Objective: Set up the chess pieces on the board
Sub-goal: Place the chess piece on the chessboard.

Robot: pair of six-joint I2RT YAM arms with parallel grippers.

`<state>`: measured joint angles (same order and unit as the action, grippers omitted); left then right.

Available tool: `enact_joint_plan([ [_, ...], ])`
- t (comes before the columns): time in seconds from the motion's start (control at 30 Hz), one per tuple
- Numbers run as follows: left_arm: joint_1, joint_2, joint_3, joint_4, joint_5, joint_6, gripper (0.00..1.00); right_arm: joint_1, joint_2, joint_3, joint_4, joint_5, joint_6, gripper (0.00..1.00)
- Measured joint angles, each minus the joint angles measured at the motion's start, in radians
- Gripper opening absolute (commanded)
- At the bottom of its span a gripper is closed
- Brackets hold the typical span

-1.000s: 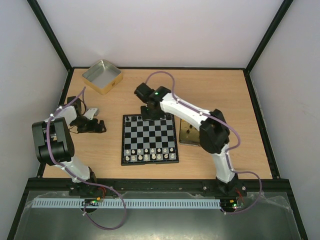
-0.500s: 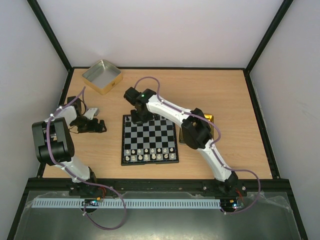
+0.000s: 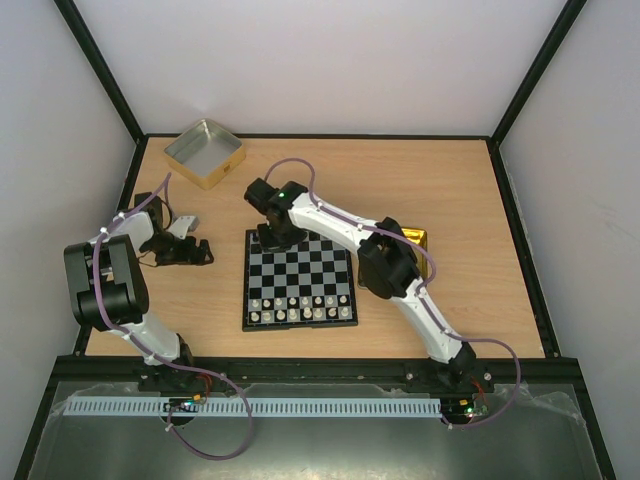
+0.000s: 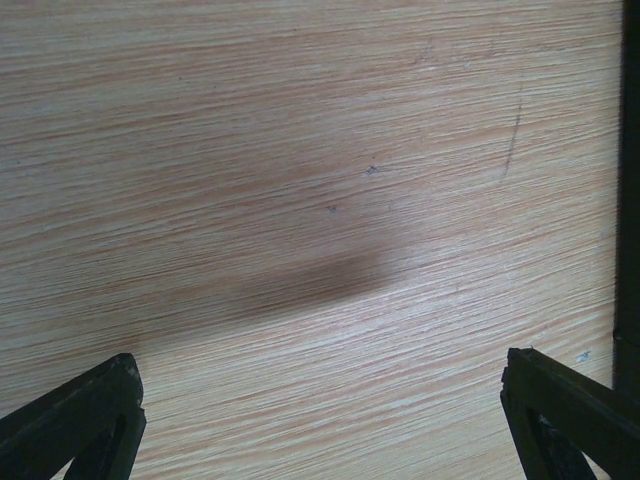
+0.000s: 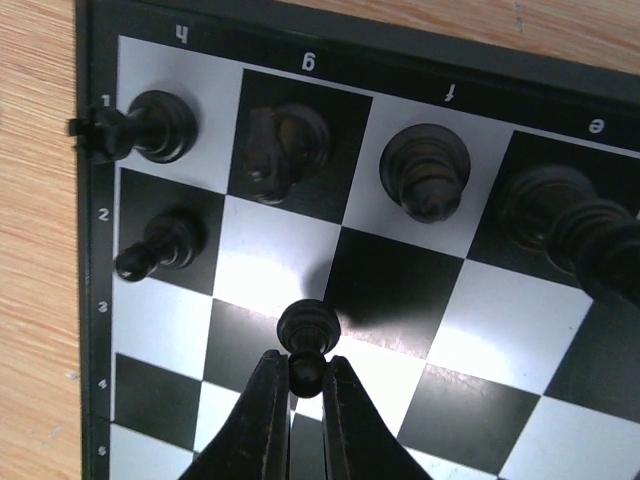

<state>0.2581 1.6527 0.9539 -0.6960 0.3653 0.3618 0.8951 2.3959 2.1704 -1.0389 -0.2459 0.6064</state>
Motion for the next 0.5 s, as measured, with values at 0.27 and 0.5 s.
enact_joint_plan([
  [0.27, 0.0, 0.0, 0.0, 0.003, 0.002, 0.0, 0.97, 0.0, 0.041, 0.033, 0.005, -0.003, -0.001, 0.05],
  [0.5, 0.0, 0.0, 0.0, 0.005, 0.002, 0.0, 0.97, 0.0, 0.068, 0.069, 0.006, -0.003, -0.001, 0.06],
])
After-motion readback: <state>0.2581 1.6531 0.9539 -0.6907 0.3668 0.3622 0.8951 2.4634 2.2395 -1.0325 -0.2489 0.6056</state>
